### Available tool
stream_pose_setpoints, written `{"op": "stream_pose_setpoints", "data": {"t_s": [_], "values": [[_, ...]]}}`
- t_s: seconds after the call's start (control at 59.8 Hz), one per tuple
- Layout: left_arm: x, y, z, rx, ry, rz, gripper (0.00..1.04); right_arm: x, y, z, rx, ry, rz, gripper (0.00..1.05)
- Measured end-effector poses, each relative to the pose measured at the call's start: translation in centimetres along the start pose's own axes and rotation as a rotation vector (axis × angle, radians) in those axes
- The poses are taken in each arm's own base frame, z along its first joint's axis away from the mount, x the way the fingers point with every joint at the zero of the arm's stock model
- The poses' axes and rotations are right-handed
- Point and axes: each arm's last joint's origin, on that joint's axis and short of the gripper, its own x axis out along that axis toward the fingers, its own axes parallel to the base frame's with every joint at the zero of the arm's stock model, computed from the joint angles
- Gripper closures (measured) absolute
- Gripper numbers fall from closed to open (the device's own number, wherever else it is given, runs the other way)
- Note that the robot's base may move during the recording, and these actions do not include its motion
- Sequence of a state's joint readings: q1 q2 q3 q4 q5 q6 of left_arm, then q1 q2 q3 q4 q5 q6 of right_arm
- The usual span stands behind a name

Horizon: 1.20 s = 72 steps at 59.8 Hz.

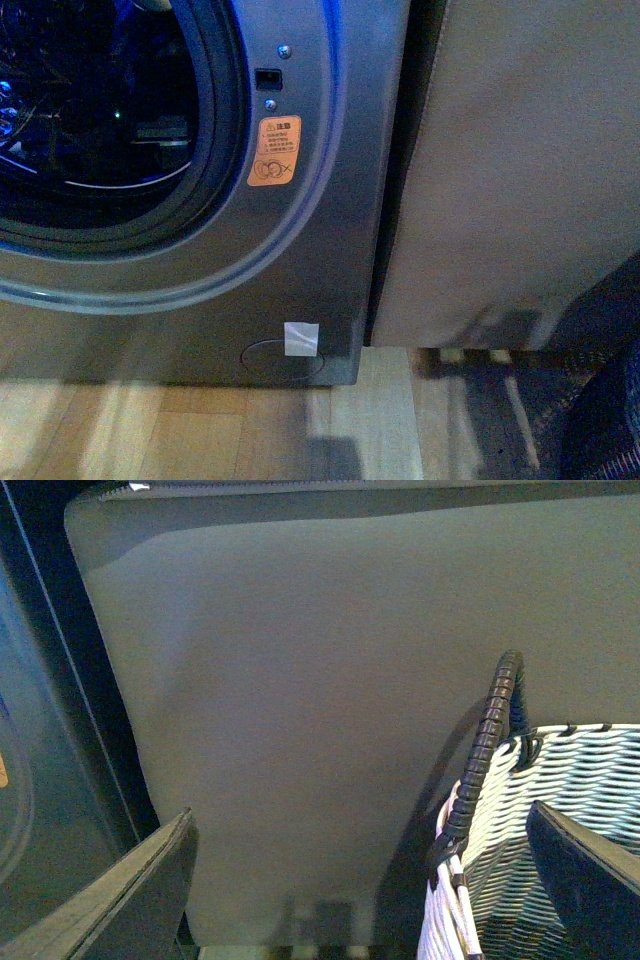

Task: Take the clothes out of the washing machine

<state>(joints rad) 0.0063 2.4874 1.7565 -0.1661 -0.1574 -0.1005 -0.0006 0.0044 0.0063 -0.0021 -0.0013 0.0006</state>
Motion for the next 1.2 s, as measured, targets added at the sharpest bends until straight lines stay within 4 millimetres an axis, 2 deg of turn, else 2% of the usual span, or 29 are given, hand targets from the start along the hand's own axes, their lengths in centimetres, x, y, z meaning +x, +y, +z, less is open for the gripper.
{"op": "stream_pose_setpoints", "data": {"t_s": [0.217, 0.602, 0.87, 1.204], "values": [[0.0, -0.1, -0.4, 0.011, -0.019, -0.026, 0.07, 0.0, 0.0, 0.0, 0.000, 0.000, 0.000, 0.07], [-0.7, -0.4, -2.0, 0.105, -0.089, -0.031, 0.61, 0.0, 0.0, 0.0, 0.000, 0.000, 0.000, 0.07], [-2.2, -1.2, -2.6, 0.141, -0.141, -0.118, 0.99, 0.0, 0.0, 0.0, 0.000, 0.000, 0.000, 0.07], [-4.0, -1.1, -2.8, 0.144, -0.179, -0.214, 1.00, 0.0, 0.0, 0.0, 0.000, 0.000, 0.000, 0.07]]}}
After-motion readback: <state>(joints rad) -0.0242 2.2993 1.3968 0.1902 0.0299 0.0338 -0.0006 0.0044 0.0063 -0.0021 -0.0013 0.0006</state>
